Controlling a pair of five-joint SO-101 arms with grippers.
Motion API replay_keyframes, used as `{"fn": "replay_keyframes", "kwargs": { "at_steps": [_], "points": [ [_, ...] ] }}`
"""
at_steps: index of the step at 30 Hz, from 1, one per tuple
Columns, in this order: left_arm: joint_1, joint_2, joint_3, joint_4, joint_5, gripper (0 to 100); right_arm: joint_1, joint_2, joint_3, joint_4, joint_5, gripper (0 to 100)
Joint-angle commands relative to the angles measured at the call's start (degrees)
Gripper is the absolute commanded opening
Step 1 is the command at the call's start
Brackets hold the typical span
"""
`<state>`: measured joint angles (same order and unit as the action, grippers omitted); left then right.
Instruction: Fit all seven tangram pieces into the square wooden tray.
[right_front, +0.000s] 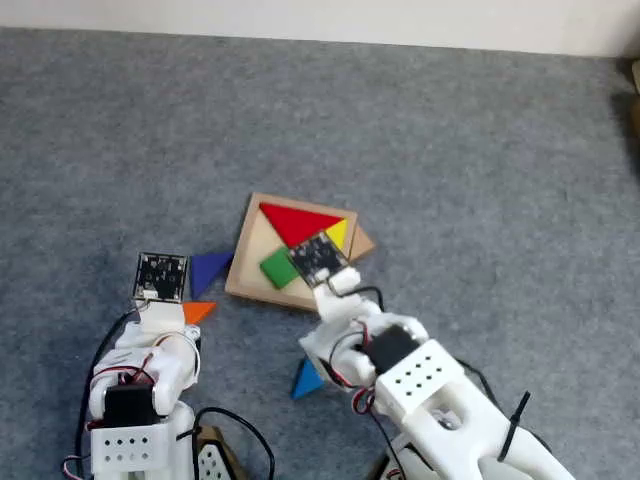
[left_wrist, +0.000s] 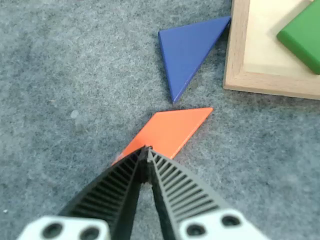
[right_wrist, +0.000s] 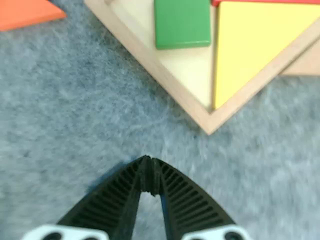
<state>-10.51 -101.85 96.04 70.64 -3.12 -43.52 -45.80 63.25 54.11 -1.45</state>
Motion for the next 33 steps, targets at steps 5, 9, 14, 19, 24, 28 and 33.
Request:
{"fn": "replay_keyframes", "kwargs": {
  "at_steps": [5, 9, 14, 19, 24, 28, 33],
  "points": [
    [0.48, -2.51, 1.10, 0.09, -0.44, 0, -11.56, -1.27, -12.00, 13.32, -26.11, 28.3],
    [0.48, -2.51, 1.10, 0.09, -0.44, 0, -18.51, -1.19, -10.07, 12.97, -32.62, 36.1],
    [0.48, -2.51, 1.10, 0.09, -0.44, 0, -20.62, 4.35, -9.36, 10.68, -35.16, 34.2],
    [0.48, -2.51, 1.10, 0.09, -0.44, 0, -20.62, 18.68, -12.44, 9.45, -38.42, 34.2],
    [0.48, -2.51, 1.10, 0.09, -0.44, 0, -20.53, 27.03, -18.07, 10.07, -39.56, 34.2],
    [0.48, -2.51, 1.10, 0.09, -0.44, 0, -19.74, 31.69, -18.59, 7.16, -39.38, 34.2],
    [0.48, -2.51, 1.10, 0.09, -0.44, 0, -17.89, 36.35, -18.59, 2.68, -39.12, 34.2]
  ]
}}
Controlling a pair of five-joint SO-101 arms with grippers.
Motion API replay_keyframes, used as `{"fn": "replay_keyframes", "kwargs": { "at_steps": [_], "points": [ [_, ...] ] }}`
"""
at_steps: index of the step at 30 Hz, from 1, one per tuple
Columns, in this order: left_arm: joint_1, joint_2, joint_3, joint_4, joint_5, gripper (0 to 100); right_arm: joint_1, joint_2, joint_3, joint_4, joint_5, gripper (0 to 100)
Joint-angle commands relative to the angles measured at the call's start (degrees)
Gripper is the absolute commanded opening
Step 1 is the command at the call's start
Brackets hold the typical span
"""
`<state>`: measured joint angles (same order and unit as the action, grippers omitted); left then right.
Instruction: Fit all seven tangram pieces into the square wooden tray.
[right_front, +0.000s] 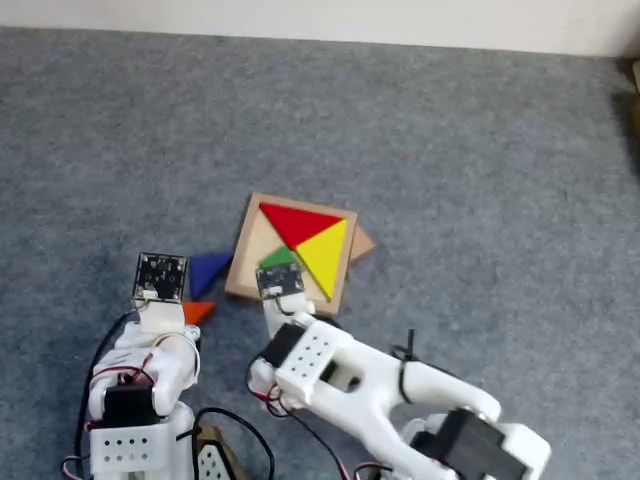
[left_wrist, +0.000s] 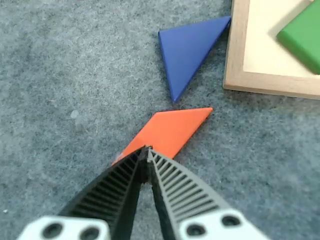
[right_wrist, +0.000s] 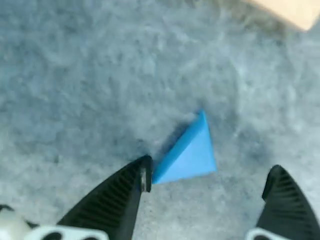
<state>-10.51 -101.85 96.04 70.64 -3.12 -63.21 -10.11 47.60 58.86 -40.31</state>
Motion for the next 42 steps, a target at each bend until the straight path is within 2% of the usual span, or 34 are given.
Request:
{"fn": "replay_keyframes", "kwargs": {
  "at_steps": [1, 5, 11, 23, 27, 33, 42],
  "points": [
    [0.48, -2.51, 1.10, 0.09, -0.44, 0, 1.80, 1.36, -2.95, -2.24, -0.26, 34.2],
    [0.48, -2.51, 1.10, 0.09, -0.44, 0, 1.71, 3.56, -2.95, -2.24, -0.18, 33.4],
    [0.48, -2.51, 1.10, 0.09, -0.44, 0, 1.80, 3.65, -2.95, -2.33, 2.29, 20.7],
    [0.48, -2.51, 1.10, 0.09, -0.44, 0, 1.80, 3.56, -2.77, 0.31, 2.55, 19.8],
    [0.48, -2.51, 1.10, 0.09, -0.44, 0, 2.86, 3.56, -2.86, 0.48, 2.81, 10.3],
    [0.48, -2.51, 1.10, 0.09, -0.44, 0, 9.01, 3.56, -3.38, 0.22, 11.16, 0.9],
    [0.48, -2.51, 1.10, 0.09, -0.44, 0, 14.37, 1.01, -3.38, 0.57, 24.35, 0.5]
  ]
}}
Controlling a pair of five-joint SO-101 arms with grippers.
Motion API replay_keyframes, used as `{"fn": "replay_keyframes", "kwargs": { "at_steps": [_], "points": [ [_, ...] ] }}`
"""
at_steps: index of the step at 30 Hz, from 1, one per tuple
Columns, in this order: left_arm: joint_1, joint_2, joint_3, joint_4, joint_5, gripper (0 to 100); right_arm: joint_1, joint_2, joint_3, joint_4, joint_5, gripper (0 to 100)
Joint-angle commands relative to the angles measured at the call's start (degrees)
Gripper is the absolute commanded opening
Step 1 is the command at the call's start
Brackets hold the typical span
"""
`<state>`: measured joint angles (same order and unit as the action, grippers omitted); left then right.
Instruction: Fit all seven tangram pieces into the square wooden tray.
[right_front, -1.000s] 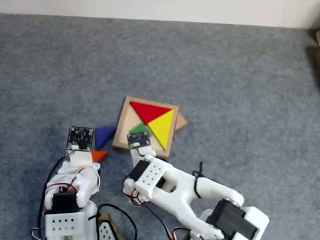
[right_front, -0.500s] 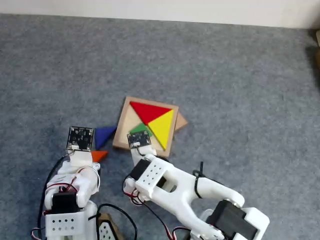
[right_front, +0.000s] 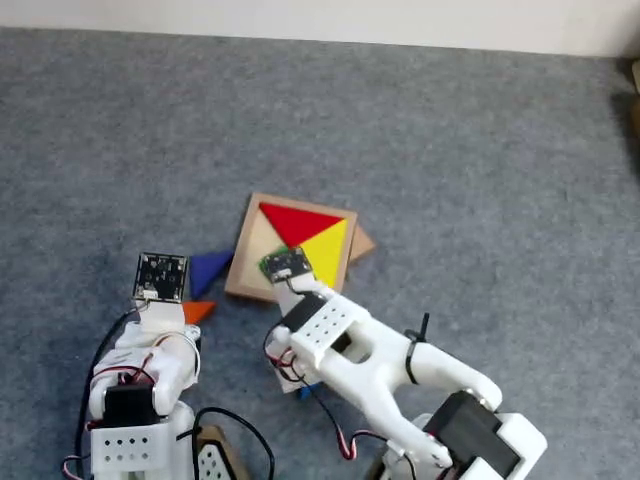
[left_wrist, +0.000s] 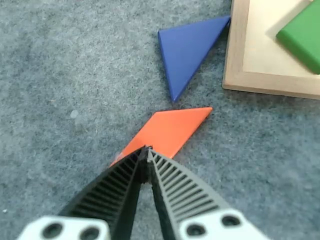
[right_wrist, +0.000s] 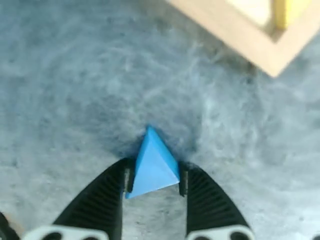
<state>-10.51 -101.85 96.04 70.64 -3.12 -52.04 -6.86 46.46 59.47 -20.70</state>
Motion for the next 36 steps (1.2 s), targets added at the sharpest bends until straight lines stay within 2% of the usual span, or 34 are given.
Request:
{"fn": "replay_keyframes", "kwargs": {
  "at_steps": [1, 8, 15, 19, 25, 36],
  "points": [
    [0.48, -2.51, 1.10, 0.09, -0.44, 0, 3.65, -3.82, -2.15, -0.04, 6.42, 0.5],
    [0.48, -2.51, 1.10, 0.09, -0.44, 0, 6.29, -17.98, -1.71, 0.04, 18.64, 0.5],
    [0.48, -2.51, 1.10, 0.09, -0.44, 0, 12.97, -20.88, -2.24, -0.40, 35.25, 0.5],
    [0.48, -2.51, 1.10, 0.09, -0.44, 0, 15.96, -18.33, -2.51, -0.57, 45.71, 0.5],
    [0.48, -2.51, 1.10, 0.09, -0.44, 0, 18.68, -9.80, -8.13, -6.99, 59.78, 0.5],
    [0.48, -2.51, 1.10, 0.09, -0.44, 0, 18.33, 3.56, -21.93, -7.34, 73.49, 0.7]
  ]
}}
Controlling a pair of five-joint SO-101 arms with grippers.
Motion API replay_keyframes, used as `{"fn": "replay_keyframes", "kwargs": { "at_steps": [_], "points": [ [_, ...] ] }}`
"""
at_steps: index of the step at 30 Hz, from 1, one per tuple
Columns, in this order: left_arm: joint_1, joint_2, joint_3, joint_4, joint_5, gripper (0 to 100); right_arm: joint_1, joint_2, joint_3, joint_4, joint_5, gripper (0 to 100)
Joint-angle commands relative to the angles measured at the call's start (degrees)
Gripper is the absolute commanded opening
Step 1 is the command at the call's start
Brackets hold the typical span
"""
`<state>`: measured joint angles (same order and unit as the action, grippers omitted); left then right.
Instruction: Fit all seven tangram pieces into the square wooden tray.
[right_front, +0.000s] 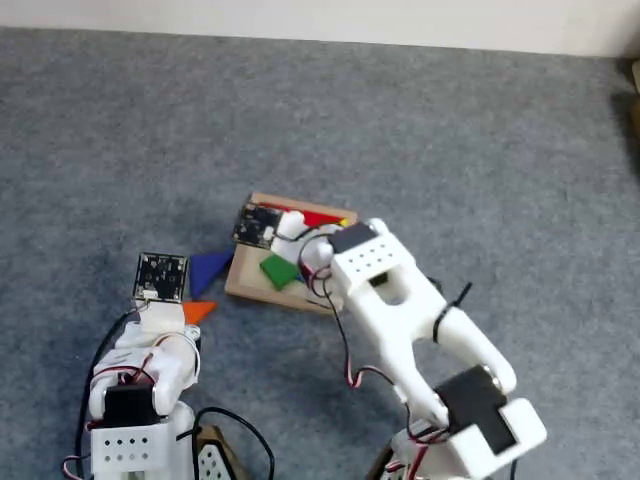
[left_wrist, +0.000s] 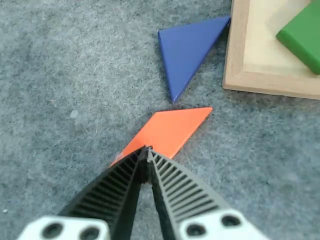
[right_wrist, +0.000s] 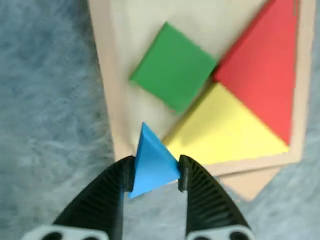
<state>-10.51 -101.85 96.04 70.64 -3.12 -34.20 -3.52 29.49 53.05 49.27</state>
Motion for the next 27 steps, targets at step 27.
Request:
{"fn": "replay_keyframes", "kwargs": {
  "at_steps": [27],
  "points": [
    [0.48, -2.51, 1.10, 0.09, -0.44, 0, -0.31, 9.01, -26.07, 9.98, -4.31, 11.5]
  ]
}}
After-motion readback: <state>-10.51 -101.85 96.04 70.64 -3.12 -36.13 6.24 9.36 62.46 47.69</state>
